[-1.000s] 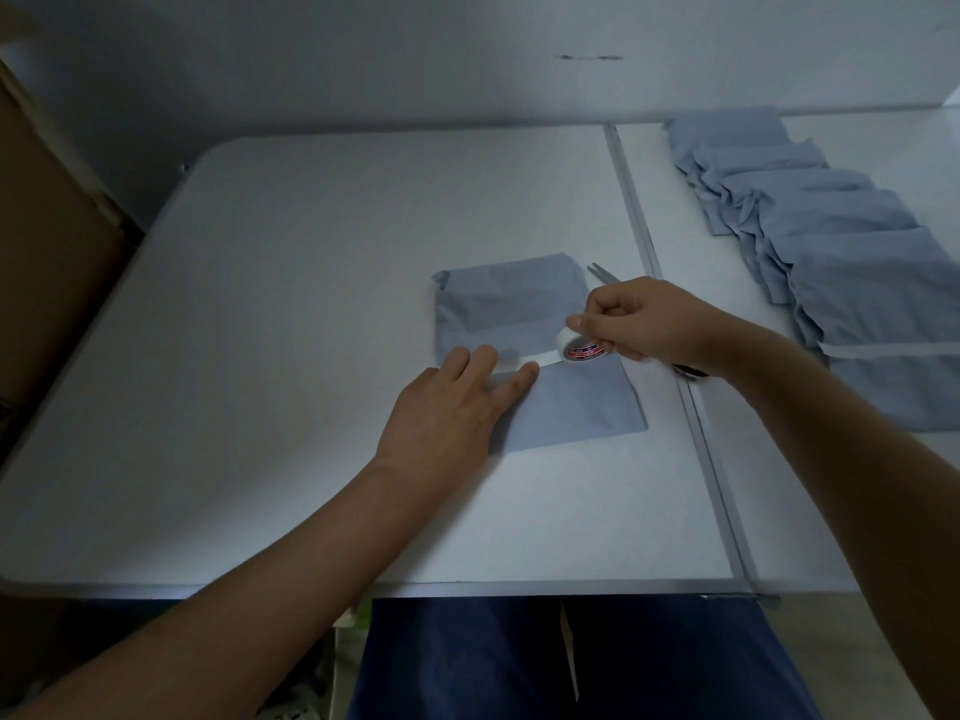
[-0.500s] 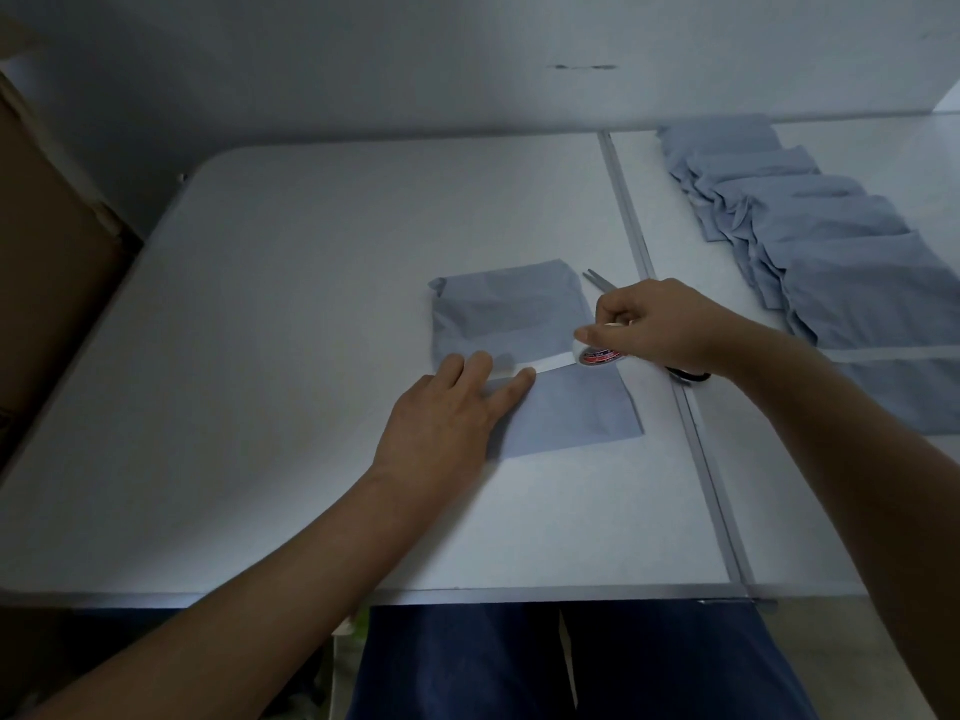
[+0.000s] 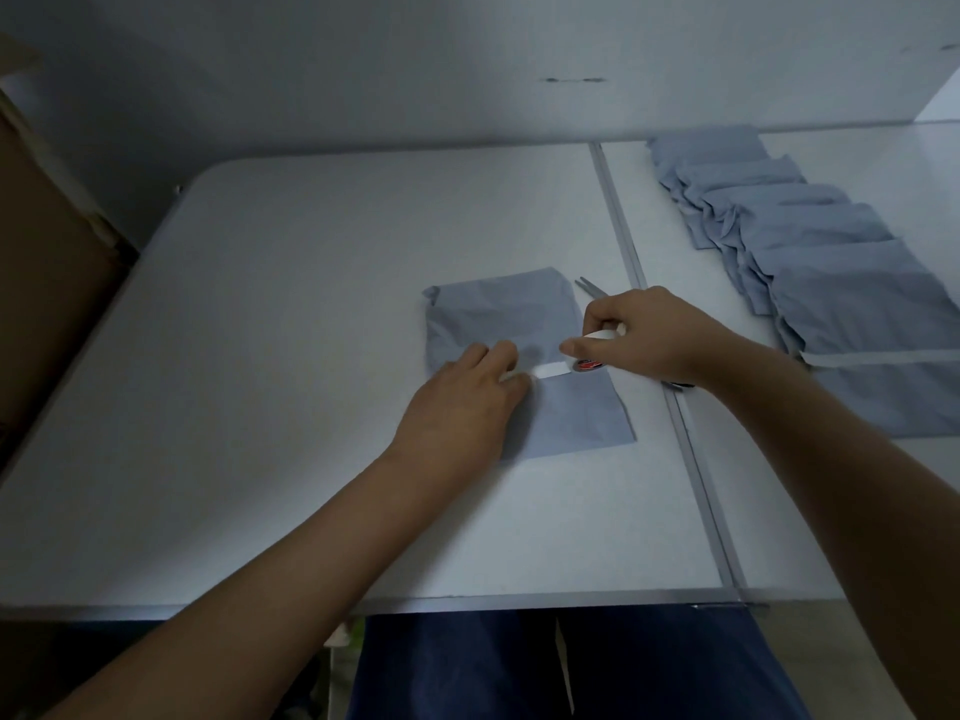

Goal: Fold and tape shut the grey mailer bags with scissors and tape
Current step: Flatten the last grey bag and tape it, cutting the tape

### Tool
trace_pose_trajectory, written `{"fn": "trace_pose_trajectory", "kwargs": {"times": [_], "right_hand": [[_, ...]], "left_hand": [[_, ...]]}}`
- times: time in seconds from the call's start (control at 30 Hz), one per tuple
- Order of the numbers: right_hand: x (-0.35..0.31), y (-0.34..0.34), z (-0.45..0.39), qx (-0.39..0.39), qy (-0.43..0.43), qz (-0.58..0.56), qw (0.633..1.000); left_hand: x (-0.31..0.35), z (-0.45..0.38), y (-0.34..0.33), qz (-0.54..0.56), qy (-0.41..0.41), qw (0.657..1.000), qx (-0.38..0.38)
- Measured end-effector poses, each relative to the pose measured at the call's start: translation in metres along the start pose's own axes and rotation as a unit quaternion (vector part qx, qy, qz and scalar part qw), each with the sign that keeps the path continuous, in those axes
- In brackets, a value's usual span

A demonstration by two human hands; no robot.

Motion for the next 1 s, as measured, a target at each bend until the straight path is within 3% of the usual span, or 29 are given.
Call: {"fn": "trace_pose_trajectory", "kwargs": {"times": [0.23,0.37,0.6,0.8,1.0], "right_hand": [[0.008,-0.013,0.003,-0.026,-0.03,-0.075,0.996],[0.019,-0.024,0.004,-0.056,-0.103,-0.226,0.967],[0.024,-0.018,0.004,-0.039,-0.048,-0.312,0.948],[0.03,-0.014,0.002,-0.038,-0.049,-0.273,0.96],[0.032,0.001,0.004,0.0,-0.049,-0.142,0.989]], "left_hand": [[0.009,-0.01,-0.007,0.045,0.003,0.996,0.078],[0.014,-0.006,-0.01,0.023,-0.018,0.996,0.083],[0.015,-0.003,-0.014,-0.037,-0.025,0.995,0.084],[0.018,-0.002,-0.014,-0.06,-0.028,0.994,0.082],[0.018,-0.001,-0.013,-0.067,-0.027,0.994,0.08]]}}
Point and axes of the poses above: each hand's wrist, its own z-axis away from the middle knuckle, its own y-axis out of the back of the hand, x = y × z, the point moved 8 cm from there along -z, towards the middle knuckle, and after that the axes turned 1 degree about -z, right-handed, at the moved point
